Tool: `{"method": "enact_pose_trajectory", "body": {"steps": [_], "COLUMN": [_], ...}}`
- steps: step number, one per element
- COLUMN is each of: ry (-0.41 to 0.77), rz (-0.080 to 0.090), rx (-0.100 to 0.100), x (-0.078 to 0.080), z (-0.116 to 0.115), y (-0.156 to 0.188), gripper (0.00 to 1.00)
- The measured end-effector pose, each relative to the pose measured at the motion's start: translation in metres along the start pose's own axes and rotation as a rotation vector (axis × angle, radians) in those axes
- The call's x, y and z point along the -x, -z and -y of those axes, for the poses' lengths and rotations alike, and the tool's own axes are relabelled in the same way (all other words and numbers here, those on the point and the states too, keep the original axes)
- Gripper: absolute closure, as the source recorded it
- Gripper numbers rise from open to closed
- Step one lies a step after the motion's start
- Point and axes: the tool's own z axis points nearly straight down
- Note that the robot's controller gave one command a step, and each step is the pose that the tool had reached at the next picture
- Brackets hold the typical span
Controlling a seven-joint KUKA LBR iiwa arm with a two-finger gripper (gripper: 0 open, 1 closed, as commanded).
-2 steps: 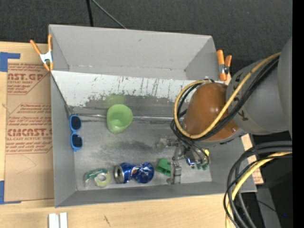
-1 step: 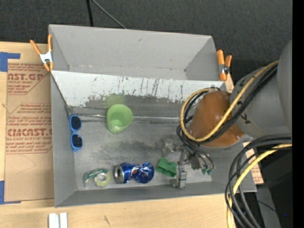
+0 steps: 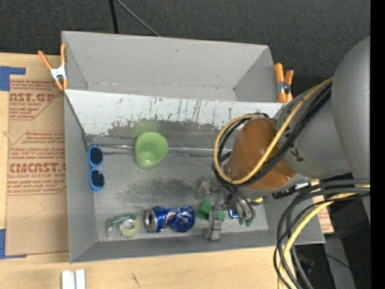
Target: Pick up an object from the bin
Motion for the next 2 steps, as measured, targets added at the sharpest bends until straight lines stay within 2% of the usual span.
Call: {"method": "enact_pose_trajectory", "body": {"steps": [1, 2], "ry": [0.0, 0.001], "rz": [-0.004, -0.002], "rx": [-0.001, 0.0], "x": [-0.001, 0.0], "z": [0.0, 0.0], "y": [0.0, 0.033], "gripper": [1.0, 1.0]}}
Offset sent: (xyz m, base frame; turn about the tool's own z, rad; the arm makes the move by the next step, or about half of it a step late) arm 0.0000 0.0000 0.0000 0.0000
